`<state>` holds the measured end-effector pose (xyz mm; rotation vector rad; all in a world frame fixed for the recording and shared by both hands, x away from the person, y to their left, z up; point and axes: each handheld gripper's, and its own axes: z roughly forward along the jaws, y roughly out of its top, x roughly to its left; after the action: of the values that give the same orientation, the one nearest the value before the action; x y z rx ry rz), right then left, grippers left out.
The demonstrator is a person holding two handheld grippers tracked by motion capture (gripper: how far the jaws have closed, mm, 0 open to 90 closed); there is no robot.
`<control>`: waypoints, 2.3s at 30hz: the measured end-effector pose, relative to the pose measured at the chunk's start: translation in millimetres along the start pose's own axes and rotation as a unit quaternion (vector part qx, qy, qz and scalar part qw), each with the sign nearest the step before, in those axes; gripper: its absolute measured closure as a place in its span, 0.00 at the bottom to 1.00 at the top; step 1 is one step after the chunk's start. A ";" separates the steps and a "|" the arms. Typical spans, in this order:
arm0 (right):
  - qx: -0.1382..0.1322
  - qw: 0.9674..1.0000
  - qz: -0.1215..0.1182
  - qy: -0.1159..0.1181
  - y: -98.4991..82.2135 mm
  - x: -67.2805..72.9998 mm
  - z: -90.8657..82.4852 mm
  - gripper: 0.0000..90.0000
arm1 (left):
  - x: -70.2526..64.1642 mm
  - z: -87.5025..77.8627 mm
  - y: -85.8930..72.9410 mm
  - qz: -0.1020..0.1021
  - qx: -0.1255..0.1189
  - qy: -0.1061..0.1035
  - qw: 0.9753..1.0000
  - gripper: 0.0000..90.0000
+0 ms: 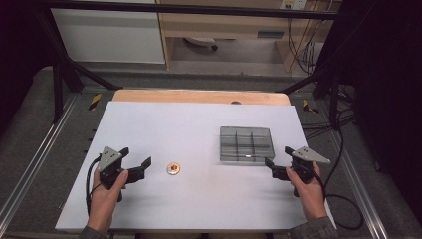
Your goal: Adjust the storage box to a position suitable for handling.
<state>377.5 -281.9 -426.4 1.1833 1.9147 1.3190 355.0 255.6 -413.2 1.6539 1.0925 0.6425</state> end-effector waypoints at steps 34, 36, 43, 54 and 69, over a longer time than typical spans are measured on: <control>0.058 0.994 0.038 -0.080 30.3 -73.6 56.9 0.89 | -0.7 9.9 -4.8 0.013 0.031 0.013 0.999 0.08; 0.067 0.994 0.037 -0.076 26.7 -74.4 59.3 0.92 | -1.8 10.1 -4.4 0.015 0.031 0.012 0.999 0.08; 0.105 0.993 0.043 -0.047 11.2 -78.3 68.3 1.00 | -3.5 10.4 -3.8 0.021 0.032 0.009 0.999 0.08; 0.140 0.989 0.043 0.008 3.9 -63.4 80.4 1.00 | -3.3 16.7 -1.2 0.036 0.038 0.011 0.999 0.08; 0.136 0.990 0.017 0.041 5.1 -41.6 91.3 1.00 | -4.8 64.1 10.3 0.059 0.086 -0.005 0.995 0.08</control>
<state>472.2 -275.6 -459.2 1.3132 2.1980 1.1651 409.1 221.6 -425.5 1.8788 1.0742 0.6300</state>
